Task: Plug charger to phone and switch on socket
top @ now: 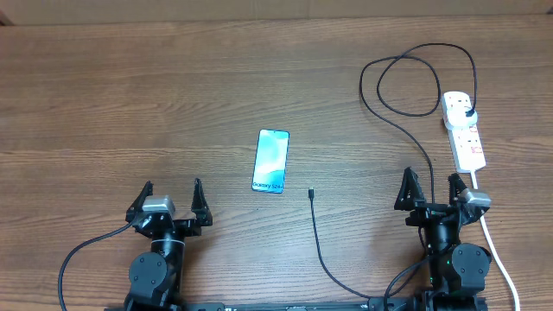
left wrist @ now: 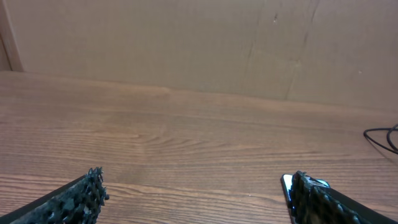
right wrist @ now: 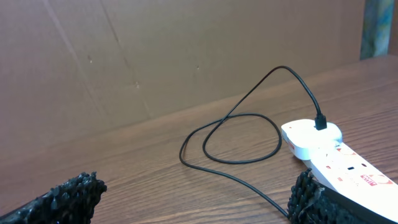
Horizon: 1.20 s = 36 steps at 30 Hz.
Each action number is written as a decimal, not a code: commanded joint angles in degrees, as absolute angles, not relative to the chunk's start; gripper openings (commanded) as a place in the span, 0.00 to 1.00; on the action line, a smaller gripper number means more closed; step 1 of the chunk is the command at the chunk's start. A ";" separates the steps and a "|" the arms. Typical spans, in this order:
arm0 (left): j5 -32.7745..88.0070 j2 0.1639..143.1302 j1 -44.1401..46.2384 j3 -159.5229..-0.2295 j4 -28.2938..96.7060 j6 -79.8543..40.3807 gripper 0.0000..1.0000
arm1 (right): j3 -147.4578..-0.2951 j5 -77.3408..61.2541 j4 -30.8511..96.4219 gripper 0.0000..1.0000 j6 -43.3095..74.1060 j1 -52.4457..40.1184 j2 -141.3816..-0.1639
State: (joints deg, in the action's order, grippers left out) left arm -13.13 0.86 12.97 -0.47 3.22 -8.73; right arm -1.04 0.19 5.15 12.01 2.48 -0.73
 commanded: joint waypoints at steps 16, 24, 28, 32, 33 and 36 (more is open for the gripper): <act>-1.74 6.52 12.78 -30.68 15.90 -10.74 0.99 | -0.47 -0.12 4.84 1.00 11.90 2.26 -0.23; 3.51 33.08 12.78 -71.16 43.66 -10.72 1.00 | -0.47 -0.12 4.84 1.00 11.90 2.26 -0.23; 5.65 50.30 12.78 -91.88 61.12 -10.68 1.00 | -0.47 -0.12 4.84 1.00 11.90 2.26 -0.23; 5.65 66.19 12.78 -108.36 76.34 -10.26 1.00 | -0.47 -0.12 4.84 1.00 11.90 2.26 -0.23; 5.78 69.47 12.78 -111.26 79.22 -10.28 1.00 | -0.47 -0.12 4.84 1.00 11.90 2.26 -0.23; 8.19 79.07 12.80 -117.54 85.58 -10.33 0.99 | -0.47 -0.12 4.84 1.00 11.90 2.26 -0.23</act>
